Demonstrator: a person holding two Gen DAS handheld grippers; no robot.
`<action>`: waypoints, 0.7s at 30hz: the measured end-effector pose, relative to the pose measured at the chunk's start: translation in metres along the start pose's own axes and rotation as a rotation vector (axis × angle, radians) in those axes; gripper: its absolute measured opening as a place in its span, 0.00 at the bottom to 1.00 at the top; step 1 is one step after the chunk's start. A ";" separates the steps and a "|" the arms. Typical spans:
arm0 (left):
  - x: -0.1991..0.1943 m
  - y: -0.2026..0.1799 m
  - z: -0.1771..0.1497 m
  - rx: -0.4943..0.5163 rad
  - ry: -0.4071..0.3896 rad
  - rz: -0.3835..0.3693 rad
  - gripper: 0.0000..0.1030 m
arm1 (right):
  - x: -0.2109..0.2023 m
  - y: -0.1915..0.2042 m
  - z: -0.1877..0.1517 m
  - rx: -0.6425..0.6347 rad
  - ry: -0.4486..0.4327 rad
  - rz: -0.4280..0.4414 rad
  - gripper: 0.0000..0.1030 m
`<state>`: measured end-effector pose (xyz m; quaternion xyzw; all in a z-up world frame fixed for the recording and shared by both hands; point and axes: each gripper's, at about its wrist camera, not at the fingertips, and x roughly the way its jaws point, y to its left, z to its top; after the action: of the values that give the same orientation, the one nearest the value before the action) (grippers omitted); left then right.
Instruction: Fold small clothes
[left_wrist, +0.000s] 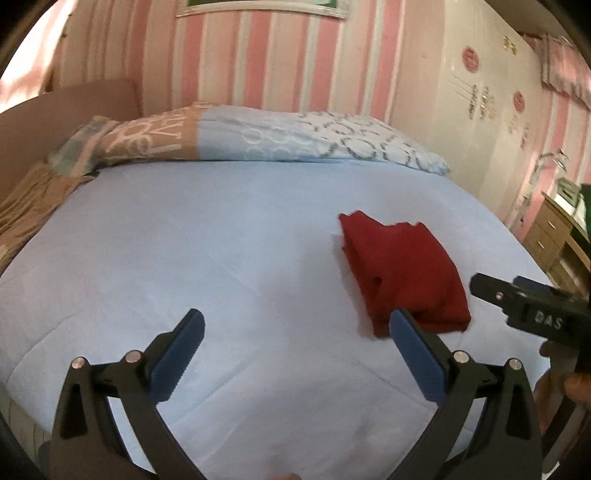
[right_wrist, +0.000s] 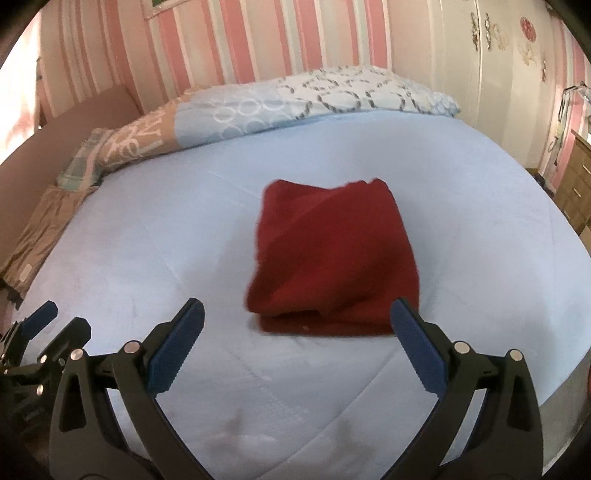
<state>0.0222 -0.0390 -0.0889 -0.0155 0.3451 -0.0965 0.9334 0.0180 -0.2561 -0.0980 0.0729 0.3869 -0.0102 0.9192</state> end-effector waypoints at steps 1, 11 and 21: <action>-0.005 0.005 0.001 -0.009 0.001 0.015 0.98 | -0.005 0.004 0.000 -0.012 -0.004 -0.007 0.97; -0.044 0.038 -0.002 -0.064 0.023 0.070 0.98 | -0.048 0.045 -0.012 -0.127 -0.046 -0.075 0.97; -0.064 0.041 0.001 -0.063 0.005 0.054 0.98 | -0.063 0.055 -0.017 -0.127 -0.063 -0.070 0.97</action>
<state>-0.0179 0.0132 -0.0510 -0.0350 0.3508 -0.0604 0.9338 -0.0343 -0.2018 -0.0581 0.0005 0.3598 -0.0200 0.9328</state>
